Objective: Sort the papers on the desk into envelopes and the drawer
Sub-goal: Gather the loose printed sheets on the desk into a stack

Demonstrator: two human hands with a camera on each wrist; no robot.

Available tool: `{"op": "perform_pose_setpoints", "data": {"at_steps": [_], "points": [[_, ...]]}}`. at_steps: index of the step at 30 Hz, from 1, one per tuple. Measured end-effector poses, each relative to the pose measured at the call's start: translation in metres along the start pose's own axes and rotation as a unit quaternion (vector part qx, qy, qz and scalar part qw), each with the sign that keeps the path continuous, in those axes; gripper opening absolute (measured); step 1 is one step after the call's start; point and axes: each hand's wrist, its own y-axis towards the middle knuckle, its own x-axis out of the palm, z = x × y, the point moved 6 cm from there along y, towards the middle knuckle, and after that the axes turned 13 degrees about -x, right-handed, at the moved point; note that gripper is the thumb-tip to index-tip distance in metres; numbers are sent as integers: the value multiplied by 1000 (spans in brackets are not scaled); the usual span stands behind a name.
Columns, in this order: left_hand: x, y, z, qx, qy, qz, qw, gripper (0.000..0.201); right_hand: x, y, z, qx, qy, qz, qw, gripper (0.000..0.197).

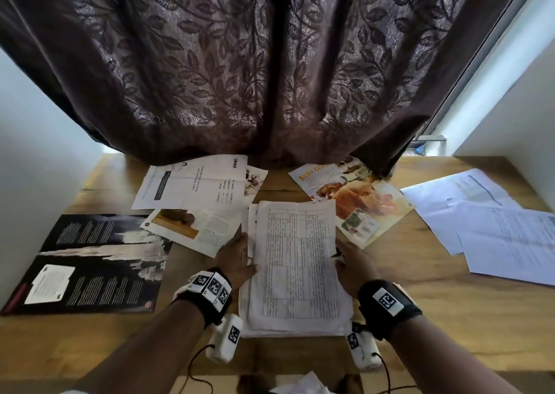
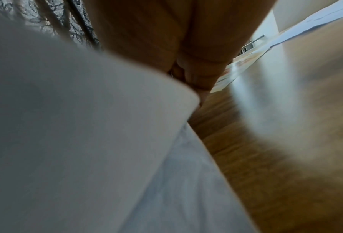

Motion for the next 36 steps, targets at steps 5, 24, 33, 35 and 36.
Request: {"op": "perform_pose_setpoints", "data": {"at_steps": [5, 24, 33, 35, 36], "points": [[3, -3, -1, 6, -1, -10, 1000, 99, 5, 6, 5, -7, -7, -10, 1000, 53], [26, 4, 1, 55, 229, -43, 971, 103, 13, 12, -49, -127, -114, 21, 985, 95], [19, 0, 9, 53, 261, -40, 963, 101, 104, 65, -91, -205, -146, -218, 943, 140], [20, -1, 9, 54, 278, -56, 957, 107, 94, 68, -75, -188, -167, -209, 945, 144], [21, -2, 9, 54, 285, -63, 955, 111, 86, 68, -64, -173, -171, -202, 949, 146]]}}
